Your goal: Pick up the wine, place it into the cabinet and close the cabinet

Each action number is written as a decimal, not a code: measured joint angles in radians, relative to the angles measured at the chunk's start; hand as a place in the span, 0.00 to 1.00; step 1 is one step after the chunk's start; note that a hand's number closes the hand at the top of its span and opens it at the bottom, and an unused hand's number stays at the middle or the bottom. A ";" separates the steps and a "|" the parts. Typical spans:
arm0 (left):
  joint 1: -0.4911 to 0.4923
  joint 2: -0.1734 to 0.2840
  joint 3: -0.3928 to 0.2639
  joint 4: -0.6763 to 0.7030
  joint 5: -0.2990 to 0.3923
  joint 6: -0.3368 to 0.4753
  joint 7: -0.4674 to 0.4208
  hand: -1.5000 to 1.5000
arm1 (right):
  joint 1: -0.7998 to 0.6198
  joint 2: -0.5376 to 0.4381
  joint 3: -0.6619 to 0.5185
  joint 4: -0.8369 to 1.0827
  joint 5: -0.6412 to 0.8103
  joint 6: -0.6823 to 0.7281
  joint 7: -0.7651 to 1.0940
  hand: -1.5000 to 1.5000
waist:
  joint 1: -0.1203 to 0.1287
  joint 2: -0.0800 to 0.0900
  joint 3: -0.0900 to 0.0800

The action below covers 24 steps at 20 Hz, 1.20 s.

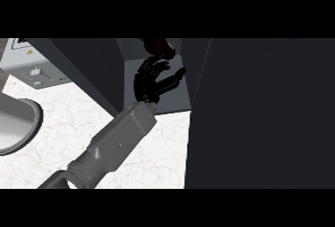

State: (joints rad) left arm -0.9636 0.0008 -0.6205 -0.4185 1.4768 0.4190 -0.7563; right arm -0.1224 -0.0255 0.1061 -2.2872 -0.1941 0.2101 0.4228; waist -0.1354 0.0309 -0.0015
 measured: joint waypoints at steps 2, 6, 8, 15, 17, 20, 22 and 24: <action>-0.010 0.000 -0.003 0.013 0.018 0.000 -0.009 0.00 | 0.004 -0.008 -0.013 -0.002 -0.012 0.008 -0.003 0.00 | -0.002 0.002 0.000; -0.028 -0.001 -0.025 0.028 0.048 0.008 -0.011 0.00 | -0.015 0.000 -0.005 0.004 -0.003 -0.008 0.012 0.00 | 0.000 0.002 0.000; -0.041 -0.001 -0.040 0.035 0.058 0.030 -0.009 0.00 | 0.001 0.000 0.002 -0.007 -0.001 -0.005 0.012 0.00 | -0.001 0.001 0.000; -0.090 -0.001 -0.118 0.092 0.024 0.072 -0.013 0.00 | 0.004 -0.003 -0.009 -0.001 -0.010 0.001 0.003 0.00 | 0.004 0.002 0.001; -0.094 -0.001 -0.143 0.086 0.016 0.081 -0.015 0.00 | 0.001 -0.002 -0.011 0.007 -0.009 0.001 -0.004 0.00 | 0.007 0.002 0.001; -0.102 -0.001 -0.165 0.077 0.012 0.085 -0.018 0.00 | 0.007 0.006 0.002 0.003 0.004 -0.006 -0.004 0.00 | 0.017 -0.001 0.001; -0.099 -0.001 -0.172 0.062 0.018 0.098 -0.038 0.00 | 0.005 -0.003 -0.013 0.001 -0.010 -0.001 0.000 0.00 | 0.018 -0.002 0.001; -0.096 -0.001 -0.177 0.052 0.025 0.099 -0.057 0.00 | -0.003 -0.002 -0.013 0.006 -0.007 -0.006 0.005 0.00 | 0.021 -0.002 0.001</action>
State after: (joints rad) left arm -1.0595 0.0001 -0.7973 -0.3660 1.5023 0.5177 -0.8133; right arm -0.1258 -0.0273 0.0932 -2.2807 -0.2016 0.2041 0.4278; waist -0.1140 0.0285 -0.0008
